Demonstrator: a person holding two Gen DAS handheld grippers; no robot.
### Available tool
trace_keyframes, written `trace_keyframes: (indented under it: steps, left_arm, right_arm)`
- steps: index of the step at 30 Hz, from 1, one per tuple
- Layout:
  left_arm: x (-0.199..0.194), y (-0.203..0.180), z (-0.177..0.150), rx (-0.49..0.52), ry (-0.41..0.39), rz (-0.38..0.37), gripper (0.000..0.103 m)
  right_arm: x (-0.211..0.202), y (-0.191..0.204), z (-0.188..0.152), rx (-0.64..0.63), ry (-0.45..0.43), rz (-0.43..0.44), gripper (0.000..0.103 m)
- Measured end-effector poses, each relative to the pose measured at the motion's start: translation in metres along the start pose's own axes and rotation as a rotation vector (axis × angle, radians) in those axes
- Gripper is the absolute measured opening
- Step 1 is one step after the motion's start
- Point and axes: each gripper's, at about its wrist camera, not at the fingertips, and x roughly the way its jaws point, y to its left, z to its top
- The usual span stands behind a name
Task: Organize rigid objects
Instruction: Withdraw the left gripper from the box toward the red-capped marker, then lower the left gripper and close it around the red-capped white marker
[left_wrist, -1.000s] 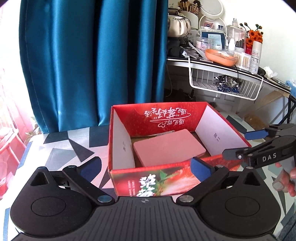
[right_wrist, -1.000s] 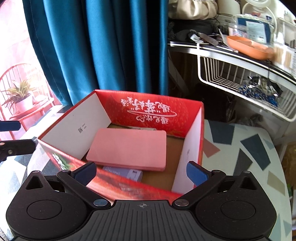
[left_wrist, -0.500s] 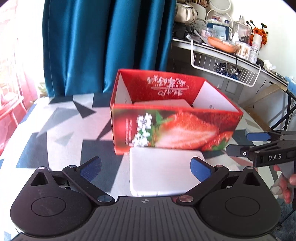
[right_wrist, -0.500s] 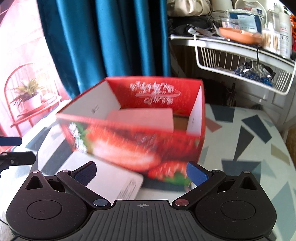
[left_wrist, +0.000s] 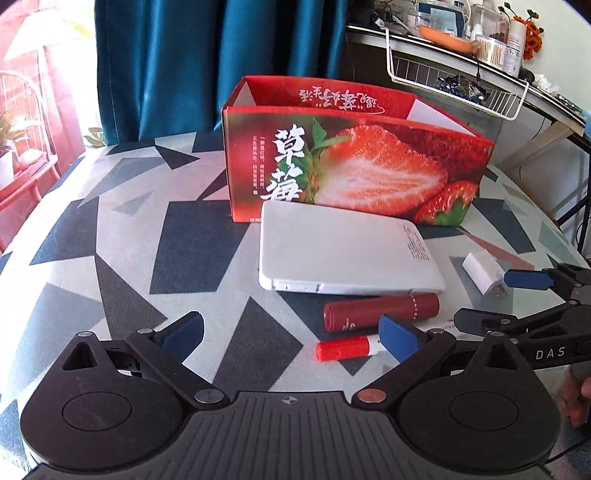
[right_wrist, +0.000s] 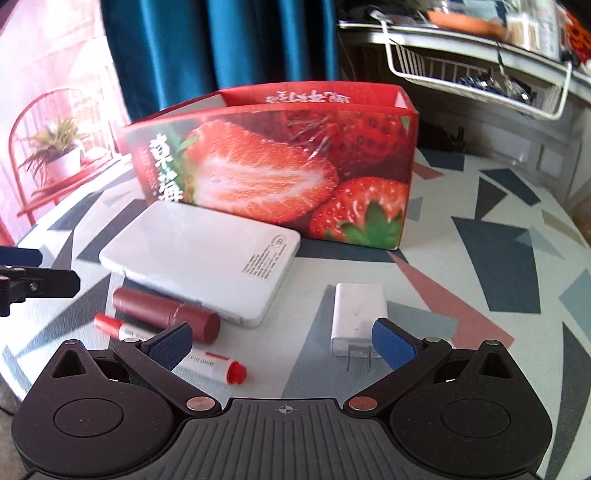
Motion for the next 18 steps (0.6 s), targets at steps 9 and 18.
trace_keyframes:
  steps: [9,18]
  left_arm:
    - [0.01,-0.003,-0.012,0.021,0.035,-0.013,0.102]
    - [0.02,0.0,-0.017,0.017,0.073,-0.004,0.102]
  right_arm:
    - [-0.003,0.018,-0.011,-0.092,-0.014,0.039,0.103]
    - [0.003,0.025,-0.017,-0.117,0.014,0.065,0.102]
